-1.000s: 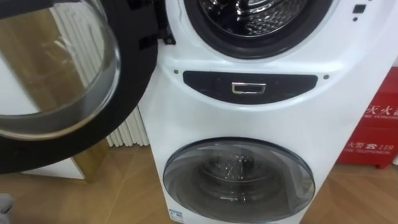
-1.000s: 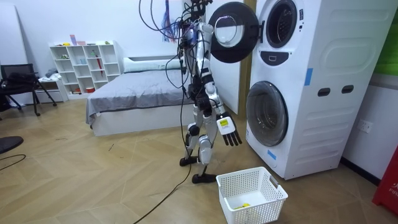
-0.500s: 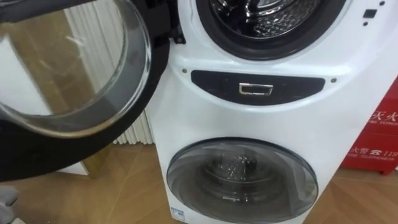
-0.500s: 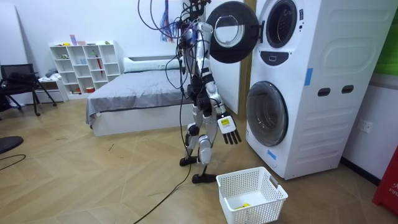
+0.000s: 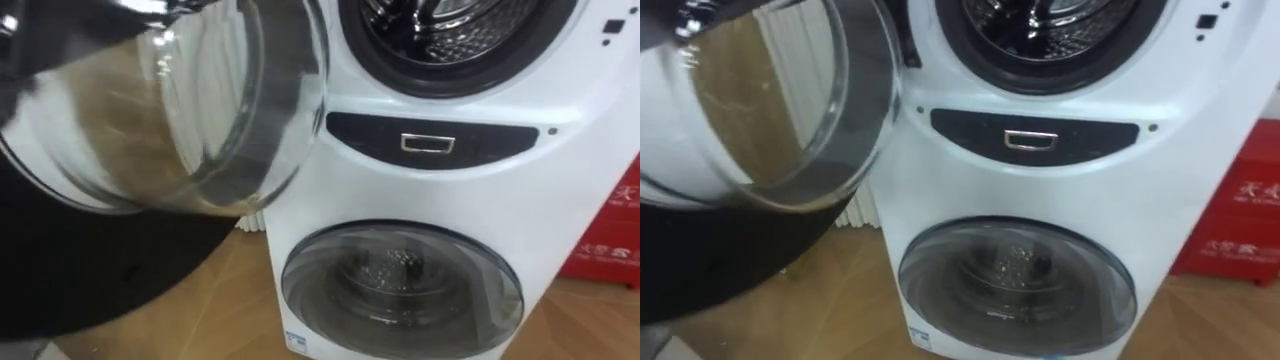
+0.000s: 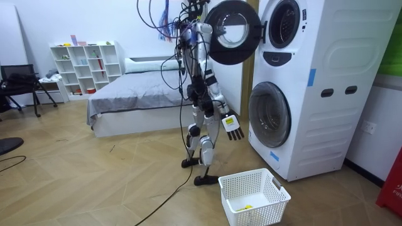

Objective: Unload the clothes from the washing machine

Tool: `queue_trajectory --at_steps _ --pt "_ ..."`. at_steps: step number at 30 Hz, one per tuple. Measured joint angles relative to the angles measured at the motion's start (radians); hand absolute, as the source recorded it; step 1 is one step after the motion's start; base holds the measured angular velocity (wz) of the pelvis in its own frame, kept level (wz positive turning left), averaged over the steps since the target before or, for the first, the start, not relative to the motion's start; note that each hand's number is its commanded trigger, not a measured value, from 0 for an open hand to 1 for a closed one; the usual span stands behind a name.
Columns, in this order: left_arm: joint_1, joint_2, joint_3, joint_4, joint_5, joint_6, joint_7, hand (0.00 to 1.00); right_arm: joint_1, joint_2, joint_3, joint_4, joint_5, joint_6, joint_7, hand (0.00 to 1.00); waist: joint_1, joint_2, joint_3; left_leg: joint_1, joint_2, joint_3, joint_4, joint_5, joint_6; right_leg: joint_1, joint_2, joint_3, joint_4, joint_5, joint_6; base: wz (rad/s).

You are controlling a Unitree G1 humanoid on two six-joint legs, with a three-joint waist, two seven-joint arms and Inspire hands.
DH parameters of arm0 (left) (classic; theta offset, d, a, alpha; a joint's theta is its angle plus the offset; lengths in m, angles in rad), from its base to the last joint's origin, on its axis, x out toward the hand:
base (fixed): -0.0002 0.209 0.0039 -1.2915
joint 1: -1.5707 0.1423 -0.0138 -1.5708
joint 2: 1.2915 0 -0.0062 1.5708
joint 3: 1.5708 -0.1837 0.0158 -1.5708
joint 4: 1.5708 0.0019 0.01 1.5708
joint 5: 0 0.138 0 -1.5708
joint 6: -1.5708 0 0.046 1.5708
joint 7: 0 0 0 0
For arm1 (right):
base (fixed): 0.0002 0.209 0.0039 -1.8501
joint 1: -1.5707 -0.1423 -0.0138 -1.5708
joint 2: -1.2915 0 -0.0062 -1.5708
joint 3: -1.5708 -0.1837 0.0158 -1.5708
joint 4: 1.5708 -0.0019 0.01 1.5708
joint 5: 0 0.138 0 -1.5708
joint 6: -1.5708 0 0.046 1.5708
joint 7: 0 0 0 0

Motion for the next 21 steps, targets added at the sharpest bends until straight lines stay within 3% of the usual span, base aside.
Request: queue_trajectory --at_steps 1,2,4,5,10,14,16,21 --pt "0.030 -0.051 -0.007 -0.019 0.003 -0.002 -0.005 0.00 0.004 0.010 0.005 -0.003 0.003 0.000 -0.004 0.00 -0.013 -0.002 -0.0004 0.000 0.000 0.005 -0.003 0.000 0.000 0.002 0.004 0.012 -0.005 0.002 0.000 -0.23" --pt "0.056 -0.073 -0.036 -0.034 0.017 0.001 -0.009 0.00 0.012 0.025 0.007 -0.003 0.007 0.001 -0.011 0.00 -0.018 -0.005 0.0000 0.000 0.002 0.009 -0.005 0.001 -0.001 -0.001 0.007 0.020 -0.004 0.003 -0.001 -0.22" --pt "0.094 -0.094 -0.096 -0.039 0.046 0.008 -0.028 0.00 0.009 0.036 0.019 0.001 0.028 0.000 -0.022 0.00 -0.048 -0.010 -0.0013 0.000 0.002 0.016 -0.010 0.001 -0.001 -0.007 0.007 0.022 -0.004 0.003 -0.001 -0.13" --pt "0.113 -0.119 -0.116 -0.043 0.051 0.013 -0.045 0.00 0.008 0.044 0.028 0.000 0.037 -0.001 -0.026 0.00 -0.062 -0.008 -0.0031 0.000 0.003 0.022 -0.014 0.001 -0.001 -0.017 0.008 0.025 -0.003 0.003 -0.001 -0.11" --pt "0.133 -0.181 -0.221 -0.047 0.077 0.022 -0.080 0.00 -0.003 0.069 0.059 0.000 0.040 -0.001 -0.031 0.00 -0.074 -0.009 -0.0038 0.005 0.005 0.050 -0.013 0.001 -0.001 -0.025 0.009 0.030 -0.001 0.003 -0.001 -0.18" --pt "0.184 -0.205 -0.276 -0.048 0.078 0.022 -0.124 0.00 -0.032 0.073 0.093 -0.001 0.046 -0.003 -0.035 0.00 -0.091 -0.019 -0.0031 0.035 0.008 0.053 -0.018 0.001 -0.001 -0.009 0.016 0.044 -0.003 0.003 -0.002 -0.24" --pt "0.212 -0.218 -0.300 -0.044 0.080 0.022 -0.127 0.00 -0.037 0.074 0.116 -0.007 0.072 -0.005 -0.043 0.00 -0.093 -0.028 0.0019 0.046 0.009 0.053 -0.018 0.001 -0.001 0.001 0.017 0.039 -0.005 0.003 -0.002 -0.05" --pt "0.242 -0.247 -0.323 0.016 0.079 0.026 -0.135 0.00 -0.044 0.083 0.123 -0.008 0.081 -0.005 -0.074 0.00 -0.087 -0.046 -0.0048 0.048 0.010 0.054 -0.019 0.001 -0.001 0.001 0.016 0.025 -0.003 0.004 -0.003 0.00"
